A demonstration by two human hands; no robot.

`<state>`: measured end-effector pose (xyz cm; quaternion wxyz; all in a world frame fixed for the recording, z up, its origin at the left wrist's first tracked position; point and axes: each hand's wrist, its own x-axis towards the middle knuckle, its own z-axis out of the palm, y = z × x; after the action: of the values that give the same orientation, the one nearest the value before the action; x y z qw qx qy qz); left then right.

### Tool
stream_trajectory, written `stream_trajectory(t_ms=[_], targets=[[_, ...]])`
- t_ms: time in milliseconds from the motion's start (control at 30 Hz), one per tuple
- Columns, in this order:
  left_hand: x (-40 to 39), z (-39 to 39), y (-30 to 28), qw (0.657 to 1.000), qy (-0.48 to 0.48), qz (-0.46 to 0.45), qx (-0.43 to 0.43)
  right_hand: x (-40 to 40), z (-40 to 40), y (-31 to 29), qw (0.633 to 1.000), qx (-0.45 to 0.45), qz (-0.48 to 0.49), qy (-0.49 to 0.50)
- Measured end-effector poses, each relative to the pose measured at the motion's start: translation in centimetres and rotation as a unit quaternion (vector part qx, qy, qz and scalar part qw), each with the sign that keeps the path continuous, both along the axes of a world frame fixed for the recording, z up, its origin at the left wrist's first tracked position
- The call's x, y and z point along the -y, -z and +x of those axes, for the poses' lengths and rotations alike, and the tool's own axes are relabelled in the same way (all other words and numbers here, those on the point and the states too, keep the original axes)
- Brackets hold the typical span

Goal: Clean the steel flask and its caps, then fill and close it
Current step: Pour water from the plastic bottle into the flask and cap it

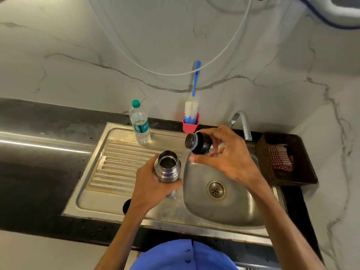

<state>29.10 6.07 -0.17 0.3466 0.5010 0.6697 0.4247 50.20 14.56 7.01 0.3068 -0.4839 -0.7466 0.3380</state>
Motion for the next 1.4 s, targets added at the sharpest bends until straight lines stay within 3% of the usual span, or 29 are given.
stream_trajectory(t_ms=[700,1400], targets=[[1.2,-2.9,1.7,0.999,0.041,0.009,-0.005,2.2,-4.6,-3.1,0.977,0.084,0.064,-0.185],[2.5,-10.8,2.2,0.997,0.070,0.039,-0.018,3.5,-16.4,-2.9,0.907,0.294,0.088,-0.288]])
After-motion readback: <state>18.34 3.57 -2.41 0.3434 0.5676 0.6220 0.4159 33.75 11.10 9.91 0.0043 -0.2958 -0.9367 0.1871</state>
